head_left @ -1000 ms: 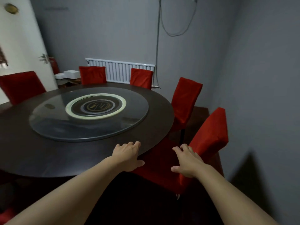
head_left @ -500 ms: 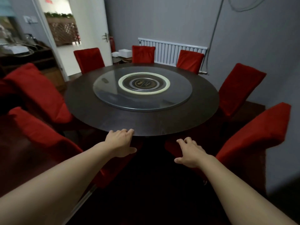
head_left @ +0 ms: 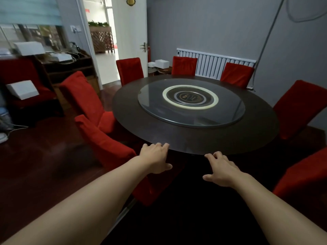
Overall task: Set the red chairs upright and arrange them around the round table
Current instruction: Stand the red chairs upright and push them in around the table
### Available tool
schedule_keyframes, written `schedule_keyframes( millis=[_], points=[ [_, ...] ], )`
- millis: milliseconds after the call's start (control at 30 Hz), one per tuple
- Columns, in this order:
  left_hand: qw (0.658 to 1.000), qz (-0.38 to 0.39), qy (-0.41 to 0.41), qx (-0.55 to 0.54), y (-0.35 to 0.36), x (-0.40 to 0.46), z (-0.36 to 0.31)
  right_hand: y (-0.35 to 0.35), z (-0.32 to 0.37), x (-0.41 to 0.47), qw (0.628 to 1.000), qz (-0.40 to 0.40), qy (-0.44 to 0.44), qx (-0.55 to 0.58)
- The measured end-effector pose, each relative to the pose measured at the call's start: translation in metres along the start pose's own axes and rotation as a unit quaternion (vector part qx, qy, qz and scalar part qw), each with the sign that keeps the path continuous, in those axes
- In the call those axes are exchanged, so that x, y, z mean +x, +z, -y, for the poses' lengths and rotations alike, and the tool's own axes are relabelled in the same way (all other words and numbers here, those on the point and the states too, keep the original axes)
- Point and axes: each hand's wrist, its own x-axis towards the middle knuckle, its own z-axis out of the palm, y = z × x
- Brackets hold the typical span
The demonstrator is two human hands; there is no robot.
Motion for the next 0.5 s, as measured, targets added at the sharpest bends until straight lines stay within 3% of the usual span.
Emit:
schedule_keyframes(
  millis=[267, 500],
  points=[
    [0.999, 0.009, 0.046, -0.01, -0.003, 0.001, 0.006, 0.0, 0.017, -0.017, 0.999, -0.013, 0.029, 0.001],
    [0.993, 0.033, 0.111, -0.006, 0.001, 0.017, -0.082, 0.015, -0.071, -0.063, 0.992, -0.045, 0.113, 0.017]
  ],
)
